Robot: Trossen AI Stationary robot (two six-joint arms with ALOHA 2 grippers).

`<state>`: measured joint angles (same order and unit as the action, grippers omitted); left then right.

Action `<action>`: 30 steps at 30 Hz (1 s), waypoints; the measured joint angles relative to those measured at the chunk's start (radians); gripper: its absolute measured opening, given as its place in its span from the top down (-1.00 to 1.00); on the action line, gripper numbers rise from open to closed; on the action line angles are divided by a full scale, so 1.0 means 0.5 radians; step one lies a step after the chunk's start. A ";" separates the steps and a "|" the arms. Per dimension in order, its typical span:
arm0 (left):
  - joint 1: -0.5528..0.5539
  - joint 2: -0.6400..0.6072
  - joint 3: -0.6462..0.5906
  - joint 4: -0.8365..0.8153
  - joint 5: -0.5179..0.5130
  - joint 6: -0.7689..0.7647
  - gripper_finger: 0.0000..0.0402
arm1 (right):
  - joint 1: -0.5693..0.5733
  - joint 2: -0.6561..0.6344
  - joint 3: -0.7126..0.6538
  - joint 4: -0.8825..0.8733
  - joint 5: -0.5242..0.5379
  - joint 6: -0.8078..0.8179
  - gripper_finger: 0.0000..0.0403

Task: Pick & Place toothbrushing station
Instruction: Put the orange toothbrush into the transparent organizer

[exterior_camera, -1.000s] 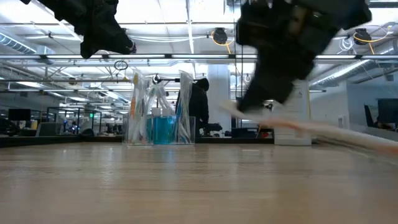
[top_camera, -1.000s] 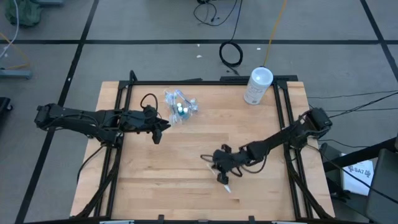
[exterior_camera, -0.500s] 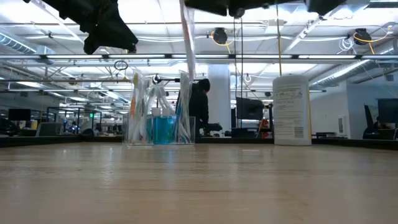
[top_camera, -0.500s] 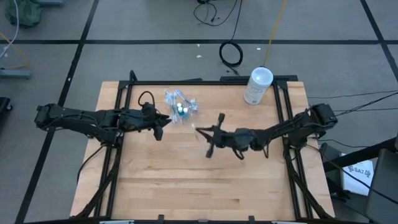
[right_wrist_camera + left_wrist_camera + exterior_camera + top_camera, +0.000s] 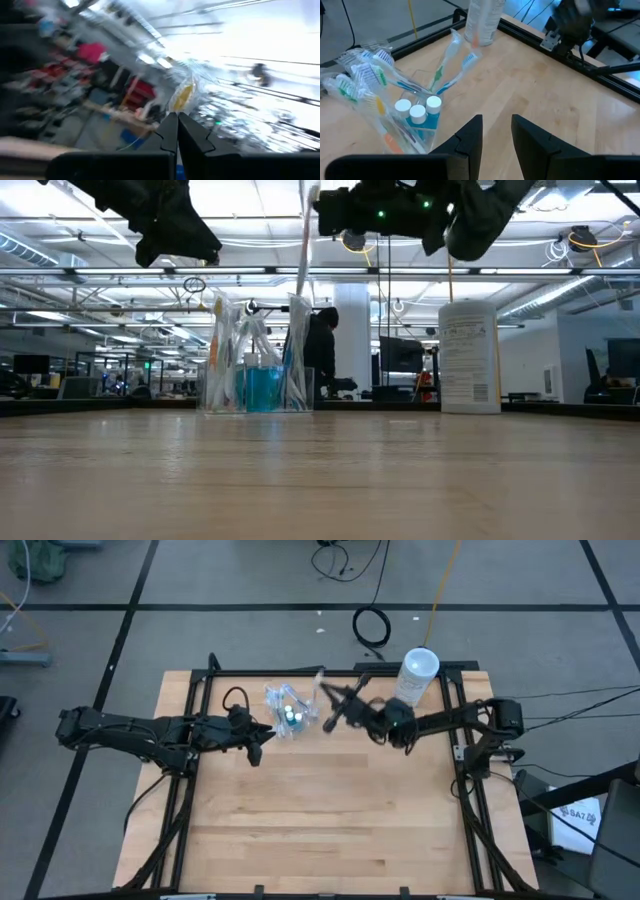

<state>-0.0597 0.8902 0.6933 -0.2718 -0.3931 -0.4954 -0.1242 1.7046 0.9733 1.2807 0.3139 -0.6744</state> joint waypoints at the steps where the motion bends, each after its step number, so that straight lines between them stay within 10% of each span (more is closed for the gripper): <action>1: 0.000 -0.001 0.000 -0.001 0.000 0.011 0.47 | -0.049 0.000 0.000 0.044 -0.002 0.008 1.00; 14: 0.000 -0.001 0.000 0.090 -0.002 0.046 0.47 | -0.519 0.093 0.003 -0.128 -0.271 0.889 1.00; 30: 0.000 0.000 0.000 0.096 -0.002 0.147 0.47 | -0.521 0.637 0.011 0.315 -0.266 0.777 1.00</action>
<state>-0.0597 0.8902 0.6933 -0.2240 -0.3939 -0.4221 -0.3849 2.0232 0.9791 1.4381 0.1810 -0.2860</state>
